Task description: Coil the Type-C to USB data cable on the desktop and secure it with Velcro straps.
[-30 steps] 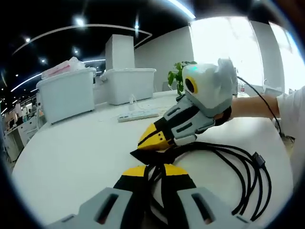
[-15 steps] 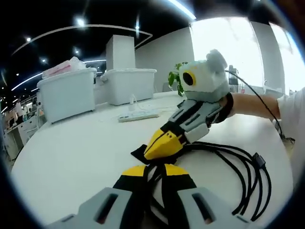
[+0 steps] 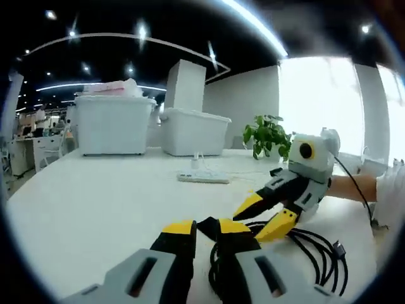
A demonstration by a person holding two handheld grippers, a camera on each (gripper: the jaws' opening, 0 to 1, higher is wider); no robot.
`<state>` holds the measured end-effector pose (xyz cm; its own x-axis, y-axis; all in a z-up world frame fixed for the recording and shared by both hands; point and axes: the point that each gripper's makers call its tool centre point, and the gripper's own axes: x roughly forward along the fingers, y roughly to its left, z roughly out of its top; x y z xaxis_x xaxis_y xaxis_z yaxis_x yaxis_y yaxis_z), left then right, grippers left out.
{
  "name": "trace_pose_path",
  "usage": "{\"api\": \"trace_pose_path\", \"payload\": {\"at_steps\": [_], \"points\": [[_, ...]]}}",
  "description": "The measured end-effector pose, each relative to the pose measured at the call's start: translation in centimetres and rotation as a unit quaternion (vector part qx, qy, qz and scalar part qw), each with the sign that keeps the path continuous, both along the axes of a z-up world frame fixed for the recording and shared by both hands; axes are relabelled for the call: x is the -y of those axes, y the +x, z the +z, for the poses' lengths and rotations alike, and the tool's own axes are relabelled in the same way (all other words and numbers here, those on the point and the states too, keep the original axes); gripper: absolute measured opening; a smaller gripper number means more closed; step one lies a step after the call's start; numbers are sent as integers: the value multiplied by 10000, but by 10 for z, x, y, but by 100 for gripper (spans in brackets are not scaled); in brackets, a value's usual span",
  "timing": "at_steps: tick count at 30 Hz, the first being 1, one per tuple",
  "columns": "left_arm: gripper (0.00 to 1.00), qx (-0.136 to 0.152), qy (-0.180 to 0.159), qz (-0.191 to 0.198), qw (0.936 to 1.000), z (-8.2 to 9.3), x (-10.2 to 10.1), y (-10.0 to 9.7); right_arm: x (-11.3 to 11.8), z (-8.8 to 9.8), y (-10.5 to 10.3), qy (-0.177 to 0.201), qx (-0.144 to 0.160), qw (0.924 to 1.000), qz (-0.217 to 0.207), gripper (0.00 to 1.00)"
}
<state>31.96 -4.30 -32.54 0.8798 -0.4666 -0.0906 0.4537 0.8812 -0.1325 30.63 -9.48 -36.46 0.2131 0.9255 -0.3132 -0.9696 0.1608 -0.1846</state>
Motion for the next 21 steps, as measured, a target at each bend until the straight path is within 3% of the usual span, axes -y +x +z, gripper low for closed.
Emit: {"api": "trace_pose_path", "payload": {"at_steps": [4,5,10,13,18,21], "points": [[14,6,-120,117,9999,1,-10,3,-9,-17,9,-440,277,9986,19,22],[14,-5,-155,131,9998,1,-10,3,-14,-13,9,-302,241,9992,63,21],[14,-15,-199,98,9998,2,-8,5,-18,-16,9,-646,71,9977,203,16],[14,48,-151,98,9998,4,-8,6,-18,-17,8,-750,146,9968,243,13],[14,373,-380,273,9982,27,-25,8,-21,-11,7,-840,536,9946,304,5],[14,642,-467,576,9952,43,-49,7,-28,-5,14,-779,677,9945,185,5]]}}
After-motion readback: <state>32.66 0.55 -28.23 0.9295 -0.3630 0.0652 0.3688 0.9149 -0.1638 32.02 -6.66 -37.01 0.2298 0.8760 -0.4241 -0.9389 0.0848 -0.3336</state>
